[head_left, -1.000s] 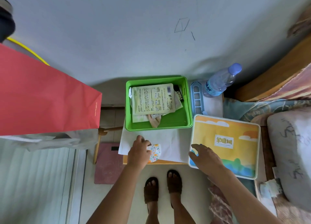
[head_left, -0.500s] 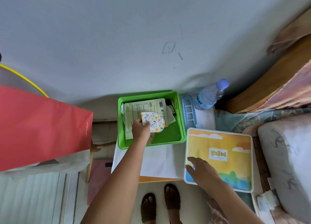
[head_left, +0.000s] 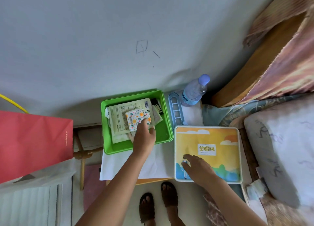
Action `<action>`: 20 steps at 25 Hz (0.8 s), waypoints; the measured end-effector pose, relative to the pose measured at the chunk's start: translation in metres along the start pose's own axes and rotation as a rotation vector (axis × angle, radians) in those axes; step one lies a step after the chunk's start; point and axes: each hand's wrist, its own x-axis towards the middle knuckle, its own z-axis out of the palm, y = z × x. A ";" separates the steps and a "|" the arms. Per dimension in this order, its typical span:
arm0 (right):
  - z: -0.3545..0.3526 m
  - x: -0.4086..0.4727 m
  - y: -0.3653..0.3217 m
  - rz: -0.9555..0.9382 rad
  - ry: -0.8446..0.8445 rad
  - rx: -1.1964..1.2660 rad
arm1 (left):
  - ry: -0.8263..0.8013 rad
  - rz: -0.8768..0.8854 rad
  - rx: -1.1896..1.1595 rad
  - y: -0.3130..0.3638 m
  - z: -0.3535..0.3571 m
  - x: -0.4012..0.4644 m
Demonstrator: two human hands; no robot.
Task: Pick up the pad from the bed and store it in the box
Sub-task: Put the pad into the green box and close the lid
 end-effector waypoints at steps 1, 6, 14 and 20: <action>-0.003 -0.001 0.004 0.015 0.001 0.011 | -0.120 0.027 -0.022 0.003 0.010 -0.015; -0.009 -0.003 0.030 0.050 -0.008 0.040 | -0.422 -0.193 0.013 0.001 0.075 -0.062; -0.012 -0.007 0.079 -0.007 0.003 0.011 | -0.226 -0.225 -0.157 0.005 0.103 -0.058; -0.049 -0.015 0.101 0.138 0.247 0.133 | -0.201 -0.187 -0.305 0.005 0.059 -0.072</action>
